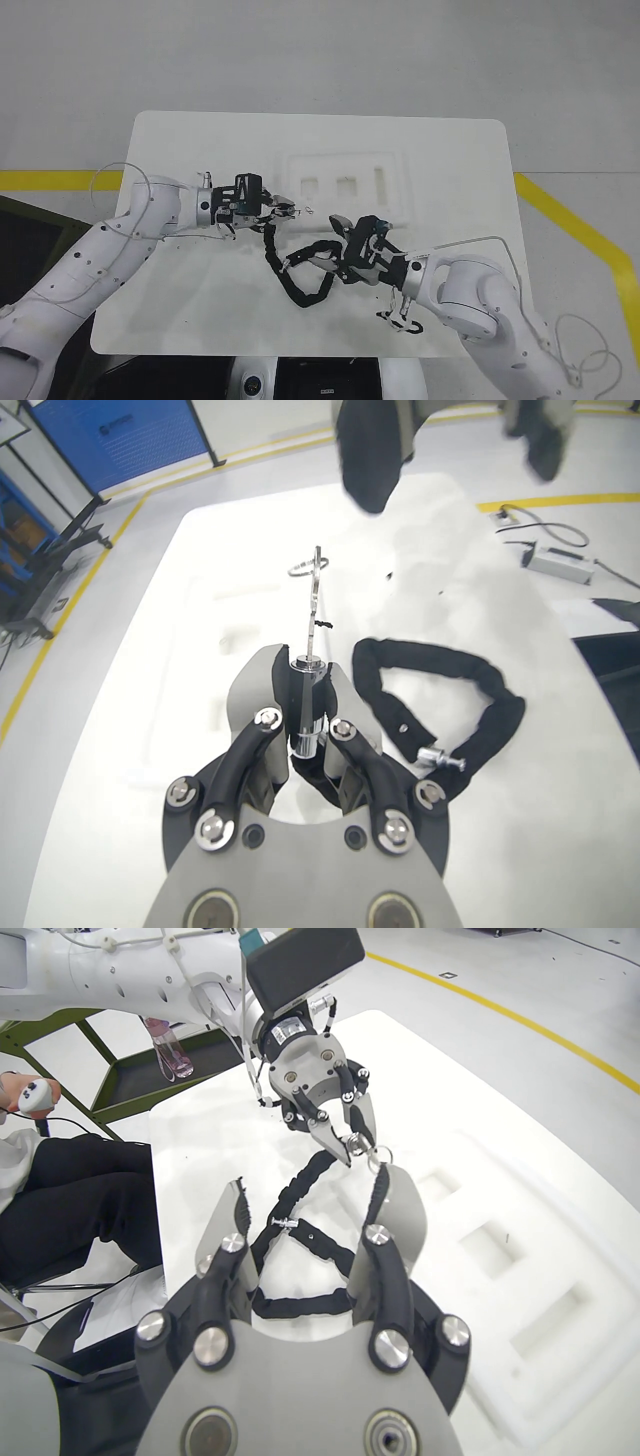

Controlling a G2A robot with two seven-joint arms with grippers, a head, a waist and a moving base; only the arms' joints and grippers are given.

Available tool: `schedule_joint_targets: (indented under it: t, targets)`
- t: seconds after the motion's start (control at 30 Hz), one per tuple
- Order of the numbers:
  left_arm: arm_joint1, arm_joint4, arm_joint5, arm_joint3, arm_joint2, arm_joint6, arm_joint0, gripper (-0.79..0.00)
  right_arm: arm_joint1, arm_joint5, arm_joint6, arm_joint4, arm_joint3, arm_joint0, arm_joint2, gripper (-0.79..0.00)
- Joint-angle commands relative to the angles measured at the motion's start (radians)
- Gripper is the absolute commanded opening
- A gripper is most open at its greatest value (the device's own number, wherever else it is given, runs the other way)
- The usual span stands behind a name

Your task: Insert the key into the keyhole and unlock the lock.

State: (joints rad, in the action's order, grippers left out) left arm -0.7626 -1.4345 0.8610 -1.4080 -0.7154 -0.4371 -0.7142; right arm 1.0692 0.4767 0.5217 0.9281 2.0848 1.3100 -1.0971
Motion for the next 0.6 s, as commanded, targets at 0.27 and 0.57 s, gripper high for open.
schedule_joint_targets:
  t: [0.27, 0.57]
  targets:
    - [-0.003, 0.026, -0.106, -0.055, -0.045, 0.247, -0.046, -0.705, -0.011, 0.018, -0.029, -0.008, 0.007, 0.064, -0.055, 0.0]
    - [-0.047, -0.004, -0.092, -0.038, 0.005, 0.335, -0.001, -0.185, -0.018, 0.025, -0.052, -0.018, 0.017, 0.104, -0.1, 0.0]
